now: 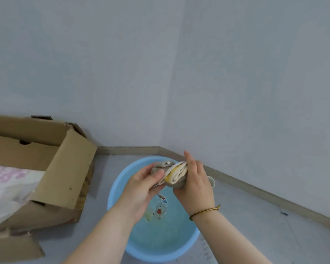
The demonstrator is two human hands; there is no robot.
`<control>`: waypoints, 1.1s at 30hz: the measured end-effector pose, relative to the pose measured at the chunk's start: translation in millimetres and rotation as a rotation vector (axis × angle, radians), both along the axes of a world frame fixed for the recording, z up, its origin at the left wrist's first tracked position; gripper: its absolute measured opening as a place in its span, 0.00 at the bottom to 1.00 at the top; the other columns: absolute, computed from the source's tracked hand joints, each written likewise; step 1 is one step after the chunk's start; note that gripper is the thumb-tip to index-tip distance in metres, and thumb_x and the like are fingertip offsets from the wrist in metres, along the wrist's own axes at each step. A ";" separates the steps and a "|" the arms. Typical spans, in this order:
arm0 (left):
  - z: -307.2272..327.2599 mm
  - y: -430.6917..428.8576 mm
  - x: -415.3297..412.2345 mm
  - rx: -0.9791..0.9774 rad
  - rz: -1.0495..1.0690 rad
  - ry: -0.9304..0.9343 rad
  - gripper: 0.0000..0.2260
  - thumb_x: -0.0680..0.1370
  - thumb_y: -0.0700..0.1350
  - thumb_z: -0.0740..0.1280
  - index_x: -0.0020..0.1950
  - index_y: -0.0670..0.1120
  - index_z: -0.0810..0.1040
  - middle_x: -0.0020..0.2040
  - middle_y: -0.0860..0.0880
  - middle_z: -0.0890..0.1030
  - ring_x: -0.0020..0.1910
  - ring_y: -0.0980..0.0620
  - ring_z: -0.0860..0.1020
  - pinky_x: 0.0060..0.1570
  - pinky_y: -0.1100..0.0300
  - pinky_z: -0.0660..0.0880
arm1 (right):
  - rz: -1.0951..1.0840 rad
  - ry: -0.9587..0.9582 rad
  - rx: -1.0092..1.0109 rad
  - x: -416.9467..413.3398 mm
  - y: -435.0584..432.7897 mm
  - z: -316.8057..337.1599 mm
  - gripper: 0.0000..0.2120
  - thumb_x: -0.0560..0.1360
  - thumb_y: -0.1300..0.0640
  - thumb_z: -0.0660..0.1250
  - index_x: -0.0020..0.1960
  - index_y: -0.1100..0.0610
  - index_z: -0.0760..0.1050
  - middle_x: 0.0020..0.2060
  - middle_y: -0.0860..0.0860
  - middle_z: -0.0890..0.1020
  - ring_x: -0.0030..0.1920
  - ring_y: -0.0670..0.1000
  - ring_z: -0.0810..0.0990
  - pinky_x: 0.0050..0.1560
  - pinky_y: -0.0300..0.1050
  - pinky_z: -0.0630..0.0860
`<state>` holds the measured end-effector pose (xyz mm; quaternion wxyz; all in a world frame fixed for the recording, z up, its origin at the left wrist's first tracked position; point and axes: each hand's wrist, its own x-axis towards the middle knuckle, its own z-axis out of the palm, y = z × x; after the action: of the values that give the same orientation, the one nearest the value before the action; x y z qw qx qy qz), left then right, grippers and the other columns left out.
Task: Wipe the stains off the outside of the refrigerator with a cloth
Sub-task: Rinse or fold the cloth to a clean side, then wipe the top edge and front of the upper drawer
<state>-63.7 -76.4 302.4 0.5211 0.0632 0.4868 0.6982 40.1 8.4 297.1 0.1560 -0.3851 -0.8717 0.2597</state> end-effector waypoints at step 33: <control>297.9 -177.2 458.6 0.348 -1.562 0.428 0.22 0.62 0.43 0.72 0.56 0.44 0.76 0.46 0.48 0.82 0.44 0.52 0.81 0.44 0.60 0.77 | -1.077 0.388 0.027 495.1 -339.7 338.6 0.16 0.77 0.54 0.61 0.31 0.57 0.69 0.25 0.48 0.69 0.26 0.41 0.67 0.30 0.34 0.64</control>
<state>394.9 -253.6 600.3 0.7349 0.5946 0.2762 0.1734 535.1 -331.3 635.7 0.4285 -0.7182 -0.5110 0.1986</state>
